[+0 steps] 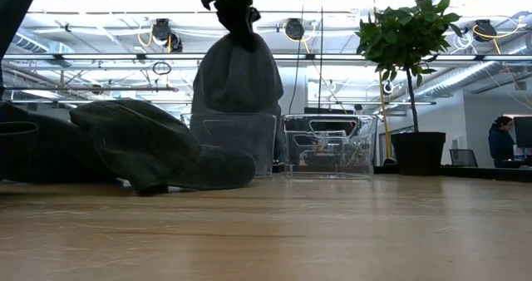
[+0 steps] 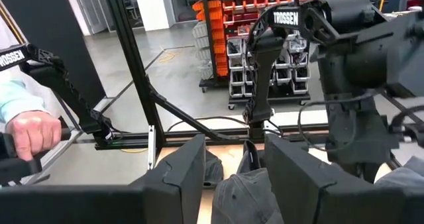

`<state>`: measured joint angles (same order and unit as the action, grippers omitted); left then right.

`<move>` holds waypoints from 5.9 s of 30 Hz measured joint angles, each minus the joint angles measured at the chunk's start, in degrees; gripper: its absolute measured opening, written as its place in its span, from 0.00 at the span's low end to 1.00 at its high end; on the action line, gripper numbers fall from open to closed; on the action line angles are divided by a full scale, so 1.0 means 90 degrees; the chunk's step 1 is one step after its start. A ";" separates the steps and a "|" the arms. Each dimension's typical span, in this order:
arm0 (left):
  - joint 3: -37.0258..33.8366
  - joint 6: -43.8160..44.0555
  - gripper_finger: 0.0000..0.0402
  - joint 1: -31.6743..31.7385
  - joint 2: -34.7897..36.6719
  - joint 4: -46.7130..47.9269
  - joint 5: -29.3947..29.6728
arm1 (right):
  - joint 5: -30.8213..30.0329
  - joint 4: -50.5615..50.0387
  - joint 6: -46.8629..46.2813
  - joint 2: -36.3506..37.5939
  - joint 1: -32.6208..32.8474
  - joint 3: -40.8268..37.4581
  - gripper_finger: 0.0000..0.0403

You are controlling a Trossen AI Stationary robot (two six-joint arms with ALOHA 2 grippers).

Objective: Pick & Place hat
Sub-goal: Put the gray cap into the left transparent bin, then put the middle black cap into the right transparent bin

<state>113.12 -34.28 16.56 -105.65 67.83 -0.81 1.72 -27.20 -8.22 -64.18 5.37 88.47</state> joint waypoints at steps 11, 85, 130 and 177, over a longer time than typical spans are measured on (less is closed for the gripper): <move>-0.0776 0.0378 0.03 0.0378 0.0083 -0.0935 -0.0237 | 0.0000 0.0098 0.0254 -0.0002 0.0000 -0.0002 0.36; -0.1343 0.5372 0.75 -0.0358 0.5809 -0.1899 -0.1073 | -0.0486 0.0515 -0.0188 -0.0259 0.0000 -0.0002 0.91; -0.3944 1.2853 0.69 -0.0869 0.5297 0.1557 -0.1611 | -0.0503 0.0638 0.0455 -0.0277 0.0000 -0.0002 0.90; -0.8562 1.7383 0.69 -0.3902 0.4748 -0.4040 0.0743 | -0.0488 0.0695 0.0825 -0.0274 0.0000 -0.0002 0.90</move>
<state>36.06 122.17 -18.56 -62.92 31.47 5.89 -2.68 -20.95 -0.80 -66.65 5.37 88.44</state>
